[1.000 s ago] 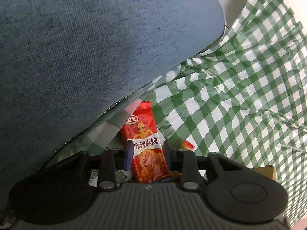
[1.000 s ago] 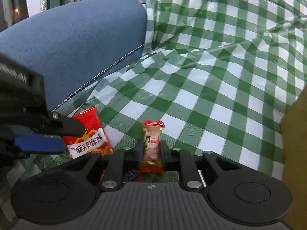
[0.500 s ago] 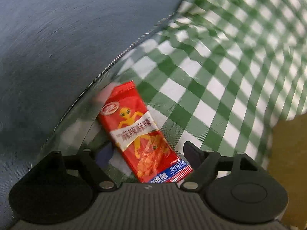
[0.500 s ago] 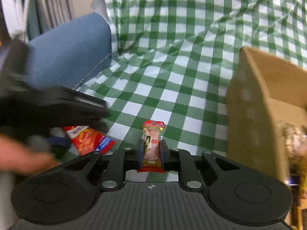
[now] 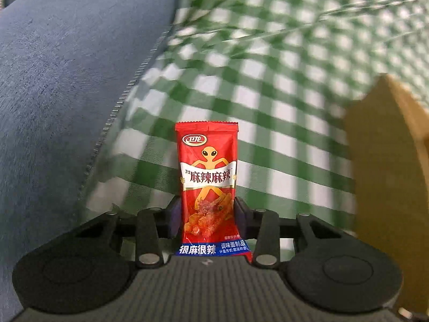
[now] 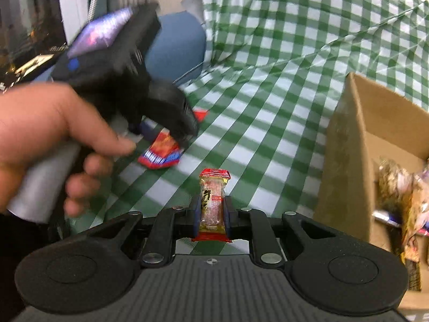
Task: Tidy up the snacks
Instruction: 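Lift the red spicy-strip packet and small red bar with both grippers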
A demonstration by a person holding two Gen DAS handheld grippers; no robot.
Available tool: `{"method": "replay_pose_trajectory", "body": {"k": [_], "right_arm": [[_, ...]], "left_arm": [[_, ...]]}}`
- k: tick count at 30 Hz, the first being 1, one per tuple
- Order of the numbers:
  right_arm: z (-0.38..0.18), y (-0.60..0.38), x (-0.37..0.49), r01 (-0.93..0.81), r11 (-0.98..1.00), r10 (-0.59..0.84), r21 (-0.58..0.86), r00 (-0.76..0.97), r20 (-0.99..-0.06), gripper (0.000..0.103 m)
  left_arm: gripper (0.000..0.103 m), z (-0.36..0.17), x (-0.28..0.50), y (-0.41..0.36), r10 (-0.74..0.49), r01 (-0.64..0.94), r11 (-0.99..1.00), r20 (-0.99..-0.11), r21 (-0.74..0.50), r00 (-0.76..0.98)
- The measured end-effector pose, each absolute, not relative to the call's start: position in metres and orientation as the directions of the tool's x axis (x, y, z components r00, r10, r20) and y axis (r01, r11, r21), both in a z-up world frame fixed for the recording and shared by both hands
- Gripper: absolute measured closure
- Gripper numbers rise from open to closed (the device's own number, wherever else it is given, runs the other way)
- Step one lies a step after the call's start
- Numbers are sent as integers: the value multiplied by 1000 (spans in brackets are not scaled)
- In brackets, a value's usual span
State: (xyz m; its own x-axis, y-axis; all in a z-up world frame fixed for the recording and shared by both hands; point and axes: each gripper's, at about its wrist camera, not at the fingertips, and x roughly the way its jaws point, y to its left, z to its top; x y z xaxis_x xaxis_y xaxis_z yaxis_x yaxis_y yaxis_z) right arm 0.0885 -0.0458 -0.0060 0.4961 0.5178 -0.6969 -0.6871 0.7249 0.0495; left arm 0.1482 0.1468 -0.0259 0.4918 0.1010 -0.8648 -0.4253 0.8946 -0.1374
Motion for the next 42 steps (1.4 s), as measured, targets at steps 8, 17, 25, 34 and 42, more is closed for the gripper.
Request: {"method": "replay_pose_trajectory", "body": {"k": [8, 17, 25, 34, 42], "right_arm": [[-24, -48, 79, -686, 723, 514, 84, 452, -729, 85], [-56, -63, 71, -661, 745, 481, 84, 446, -755, 85], [-66, -61, 75, -661, 746, 458, 80, 423, -782, 83], [-67, -60, 76, -664, 744, 456, 75, 422, -784, 82], [-67, -59, 76, -666, 743, 454, 71, 423, -784, 81]], "left_arm": [[58, 8, 102, 125, -45, -307, 908, -796, -285, 604], [58, -22, 115, 116, 18, -293, 947, -894, -128, 448], [57, -42, 129, 113, 22, -280, 956, -933, -85, 358], [50, -51, 132, 111, 36, -274, 960, -945, -58, 326], [47, -52, 134, 107, 47, -269, 962, -945, -44, 324]]}}
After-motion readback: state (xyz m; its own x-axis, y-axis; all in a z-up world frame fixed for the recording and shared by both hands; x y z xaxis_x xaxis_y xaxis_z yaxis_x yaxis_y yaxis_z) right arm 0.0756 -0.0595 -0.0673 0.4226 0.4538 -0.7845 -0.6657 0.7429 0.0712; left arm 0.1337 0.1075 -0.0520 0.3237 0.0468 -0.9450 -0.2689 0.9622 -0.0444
